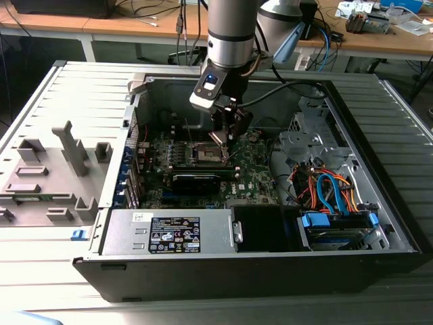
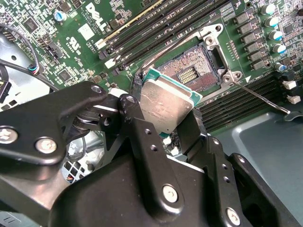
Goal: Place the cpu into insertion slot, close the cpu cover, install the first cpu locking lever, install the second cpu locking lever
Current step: 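Place the cpu into insertion slot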
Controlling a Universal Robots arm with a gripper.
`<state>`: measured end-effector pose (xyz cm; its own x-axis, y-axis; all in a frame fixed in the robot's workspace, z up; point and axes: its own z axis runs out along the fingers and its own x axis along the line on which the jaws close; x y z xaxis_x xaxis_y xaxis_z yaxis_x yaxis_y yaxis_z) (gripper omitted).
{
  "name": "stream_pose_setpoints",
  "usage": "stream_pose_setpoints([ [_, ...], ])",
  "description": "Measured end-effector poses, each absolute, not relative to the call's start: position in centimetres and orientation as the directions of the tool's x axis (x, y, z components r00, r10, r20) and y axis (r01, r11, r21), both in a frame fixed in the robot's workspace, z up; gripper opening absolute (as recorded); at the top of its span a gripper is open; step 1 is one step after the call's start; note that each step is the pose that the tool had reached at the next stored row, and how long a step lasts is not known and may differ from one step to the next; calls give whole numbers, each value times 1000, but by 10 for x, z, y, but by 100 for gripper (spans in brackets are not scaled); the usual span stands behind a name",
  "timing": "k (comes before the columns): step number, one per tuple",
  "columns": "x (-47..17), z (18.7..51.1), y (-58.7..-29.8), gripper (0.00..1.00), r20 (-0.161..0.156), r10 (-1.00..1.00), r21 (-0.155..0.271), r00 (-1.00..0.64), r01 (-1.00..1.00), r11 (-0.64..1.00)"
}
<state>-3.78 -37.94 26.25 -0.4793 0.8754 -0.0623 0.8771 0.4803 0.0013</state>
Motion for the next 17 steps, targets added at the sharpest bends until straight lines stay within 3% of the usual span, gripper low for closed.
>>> stream_pose_setpoints([
  [17, -38, 256, -379, 55, -71, 889, -3, -452, 892, 453],
])
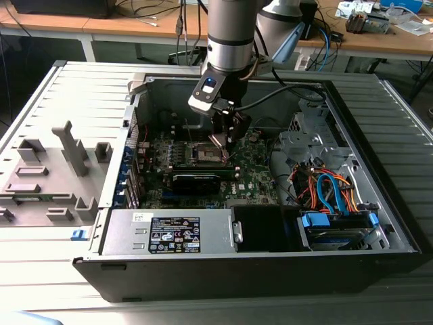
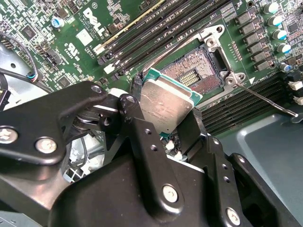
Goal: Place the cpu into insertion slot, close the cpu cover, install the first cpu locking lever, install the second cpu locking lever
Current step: 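Place the cpu into insertion slot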
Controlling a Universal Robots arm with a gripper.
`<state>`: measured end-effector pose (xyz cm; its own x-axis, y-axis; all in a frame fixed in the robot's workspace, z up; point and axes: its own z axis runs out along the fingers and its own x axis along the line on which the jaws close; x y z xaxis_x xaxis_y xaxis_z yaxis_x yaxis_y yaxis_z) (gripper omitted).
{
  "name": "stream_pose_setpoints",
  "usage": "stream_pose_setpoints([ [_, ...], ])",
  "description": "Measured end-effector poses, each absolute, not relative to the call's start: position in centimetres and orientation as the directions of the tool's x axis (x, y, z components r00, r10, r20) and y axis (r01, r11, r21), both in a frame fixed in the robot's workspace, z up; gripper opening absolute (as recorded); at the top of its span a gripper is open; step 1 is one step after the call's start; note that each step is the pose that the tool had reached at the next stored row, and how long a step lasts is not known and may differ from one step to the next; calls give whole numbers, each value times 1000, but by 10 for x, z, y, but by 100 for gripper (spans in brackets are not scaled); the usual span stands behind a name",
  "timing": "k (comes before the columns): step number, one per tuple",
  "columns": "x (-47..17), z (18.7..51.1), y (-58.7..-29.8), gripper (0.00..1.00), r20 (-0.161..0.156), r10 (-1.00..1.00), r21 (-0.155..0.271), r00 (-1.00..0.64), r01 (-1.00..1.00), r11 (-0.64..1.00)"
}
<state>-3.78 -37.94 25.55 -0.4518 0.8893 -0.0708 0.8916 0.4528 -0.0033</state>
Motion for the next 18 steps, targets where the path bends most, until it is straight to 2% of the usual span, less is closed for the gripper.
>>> stream_pose_setpoints([
  [18, -38, 255, -379, 55, -75, 897, -5, -437, 899, 438],
])
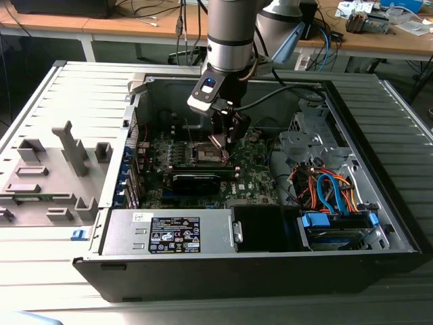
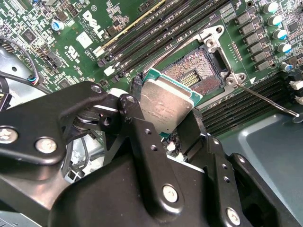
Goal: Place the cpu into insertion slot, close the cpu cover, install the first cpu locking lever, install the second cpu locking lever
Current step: 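Place the cpu into insertion slot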
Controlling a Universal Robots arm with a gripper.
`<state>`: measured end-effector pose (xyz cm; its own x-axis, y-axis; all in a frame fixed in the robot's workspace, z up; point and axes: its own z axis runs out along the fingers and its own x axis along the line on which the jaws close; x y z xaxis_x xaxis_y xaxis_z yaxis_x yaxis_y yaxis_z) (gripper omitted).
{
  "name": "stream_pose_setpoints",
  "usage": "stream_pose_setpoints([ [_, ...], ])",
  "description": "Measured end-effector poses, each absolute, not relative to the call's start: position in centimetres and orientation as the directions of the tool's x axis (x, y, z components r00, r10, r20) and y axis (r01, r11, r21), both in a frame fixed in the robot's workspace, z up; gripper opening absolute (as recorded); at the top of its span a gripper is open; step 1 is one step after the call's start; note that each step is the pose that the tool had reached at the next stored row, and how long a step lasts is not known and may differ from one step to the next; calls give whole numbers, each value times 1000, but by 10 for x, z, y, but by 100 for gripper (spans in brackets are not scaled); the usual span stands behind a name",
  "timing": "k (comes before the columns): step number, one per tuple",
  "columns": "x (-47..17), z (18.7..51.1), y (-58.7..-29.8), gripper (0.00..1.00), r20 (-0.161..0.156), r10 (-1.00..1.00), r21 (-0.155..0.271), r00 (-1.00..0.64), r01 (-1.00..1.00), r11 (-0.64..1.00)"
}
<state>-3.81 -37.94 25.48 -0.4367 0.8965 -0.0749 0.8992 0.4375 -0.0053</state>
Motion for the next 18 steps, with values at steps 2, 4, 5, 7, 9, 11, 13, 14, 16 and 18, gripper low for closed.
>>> stream_pose_setpoints([
  [2, -38, 255, -379, 55, -75, 898, -5, -433, 901, 434],
  [4, -38, 255, -379, 55, -75, 901, -5, -428, 903, 429],
  [5, -38, 255, -379, 55, -75, 903, -5, -422, 906, 423],
  [7, -38, 255, -379, 55, -75, 909, -5, -410, 912, 411],
  [9, -38, 255, -379, 55, -75, 911, -5, -405, 914, 406],
  [11, -38, 255, -379, 55, -75, 913, -5, -402, 915, 403],
  [13, -38, 255, -379, 55, -75, 914, -5, -400, 916, 400],
  [14, -38, 255, -379, 55, -75, 914, -5, -399, 917, 399],
  [16, -38, 255, -379, 55, -76, 915, -6, -397, 918, 398],
  [18, -38, 255, -379, 55, -76, 915, -6, -396, 918, 397],
])
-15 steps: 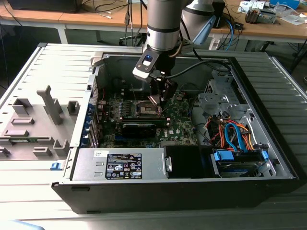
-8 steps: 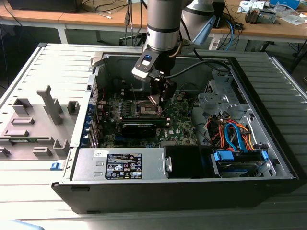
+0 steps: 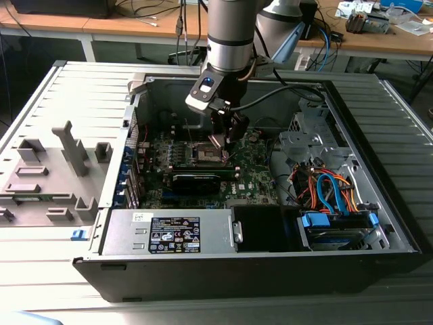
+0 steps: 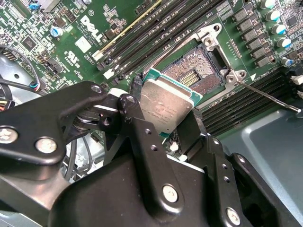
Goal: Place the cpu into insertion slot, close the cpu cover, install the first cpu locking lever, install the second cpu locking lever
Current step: 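Place the cpu into insertion slot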
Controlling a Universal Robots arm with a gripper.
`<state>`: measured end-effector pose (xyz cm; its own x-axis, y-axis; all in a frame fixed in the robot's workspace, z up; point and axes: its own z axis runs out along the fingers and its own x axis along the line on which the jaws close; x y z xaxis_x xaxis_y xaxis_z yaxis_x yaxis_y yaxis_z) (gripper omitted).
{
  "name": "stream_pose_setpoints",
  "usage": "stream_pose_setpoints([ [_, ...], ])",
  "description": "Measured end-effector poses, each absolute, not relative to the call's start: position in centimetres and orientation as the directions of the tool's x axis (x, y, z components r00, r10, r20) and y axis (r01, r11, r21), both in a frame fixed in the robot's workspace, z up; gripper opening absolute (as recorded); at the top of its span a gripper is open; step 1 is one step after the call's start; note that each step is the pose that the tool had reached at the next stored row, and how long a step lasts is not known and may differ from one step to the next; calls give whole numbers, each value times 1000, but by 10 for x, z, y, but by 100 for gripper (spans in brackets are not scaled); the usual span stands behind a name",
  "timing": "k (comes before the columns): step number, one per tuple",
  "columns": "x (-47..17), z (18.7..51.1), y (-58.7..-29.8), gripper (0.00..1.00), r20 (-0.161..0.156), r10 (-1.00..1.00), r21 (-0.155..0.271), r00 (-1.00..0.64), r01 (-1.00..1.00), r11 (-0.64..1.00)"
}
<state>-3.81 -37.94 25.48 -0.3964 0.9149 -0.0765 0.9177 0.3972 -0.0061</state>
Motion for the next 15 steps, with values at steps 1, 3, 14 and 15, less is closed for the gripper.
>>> stream_pose_setpoints([
  [1, -38, 255, -379, 55, -77, 915, -6, -396, 918, 396],
  [3, -38, 255, -379, 55, -77, 917, -6, -392, 920, 393],
  [14, -38, 255, -379, 55, -77, 929, -6, -361, 932, 362],
  [15, -38, 255, -379, 55, -77, 930, -6, -361, 932, 361],
])
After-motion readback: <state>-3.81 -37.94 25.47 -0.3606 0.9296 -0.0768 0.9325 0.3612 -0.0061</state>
